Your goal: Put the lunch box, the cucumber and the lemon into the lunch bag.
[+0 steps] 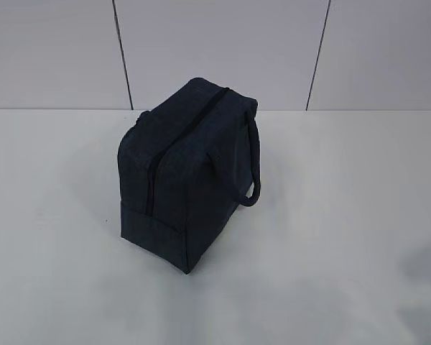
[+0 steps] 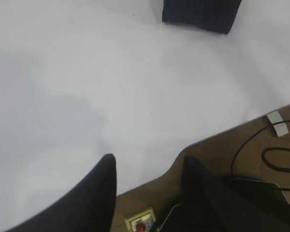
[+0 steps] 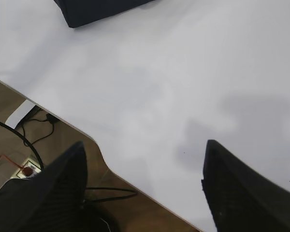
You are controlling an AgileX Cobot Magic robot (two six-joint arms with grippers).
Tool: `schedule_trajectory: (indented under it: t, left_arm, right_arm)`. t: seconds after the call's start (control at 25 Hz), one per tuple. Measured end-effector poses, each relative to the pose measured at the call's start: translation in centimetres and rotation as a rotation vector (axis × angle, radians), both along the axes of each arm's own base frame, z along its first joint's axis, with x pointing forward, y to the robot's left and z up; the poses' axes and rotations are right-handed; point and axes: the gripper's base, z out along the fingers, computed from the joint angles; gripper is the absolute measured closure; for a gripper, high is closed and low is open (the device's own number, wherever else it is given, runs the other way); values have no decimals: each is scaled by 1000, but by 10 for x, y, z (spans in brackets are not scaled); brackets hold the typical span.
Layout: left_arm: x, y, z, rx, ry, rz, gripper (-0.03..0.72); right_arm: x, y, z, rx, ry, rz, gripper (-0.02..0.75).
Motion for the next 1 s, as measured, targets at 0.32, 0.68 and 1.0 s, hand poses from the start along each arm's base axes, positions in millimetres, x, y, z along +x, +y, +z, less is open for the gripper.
schedule_trajectory:
  t: [0.32, 0.68, 1.0]
  left_arm:
    - [-32, 11, -2, -63, -200, 2, 387]
    - [-35, 12, -3, -66, -215, 4, 405]
    - [-35, 12, -3, -66, -215, 4, 407]
  right_arm:
    - [0, 0, 0, 0, 0, 0, 158]
    - [0, 0, 0, 1, -1, 0, 158]
    - [0, -1, 0, 2, -3, -68, 158]
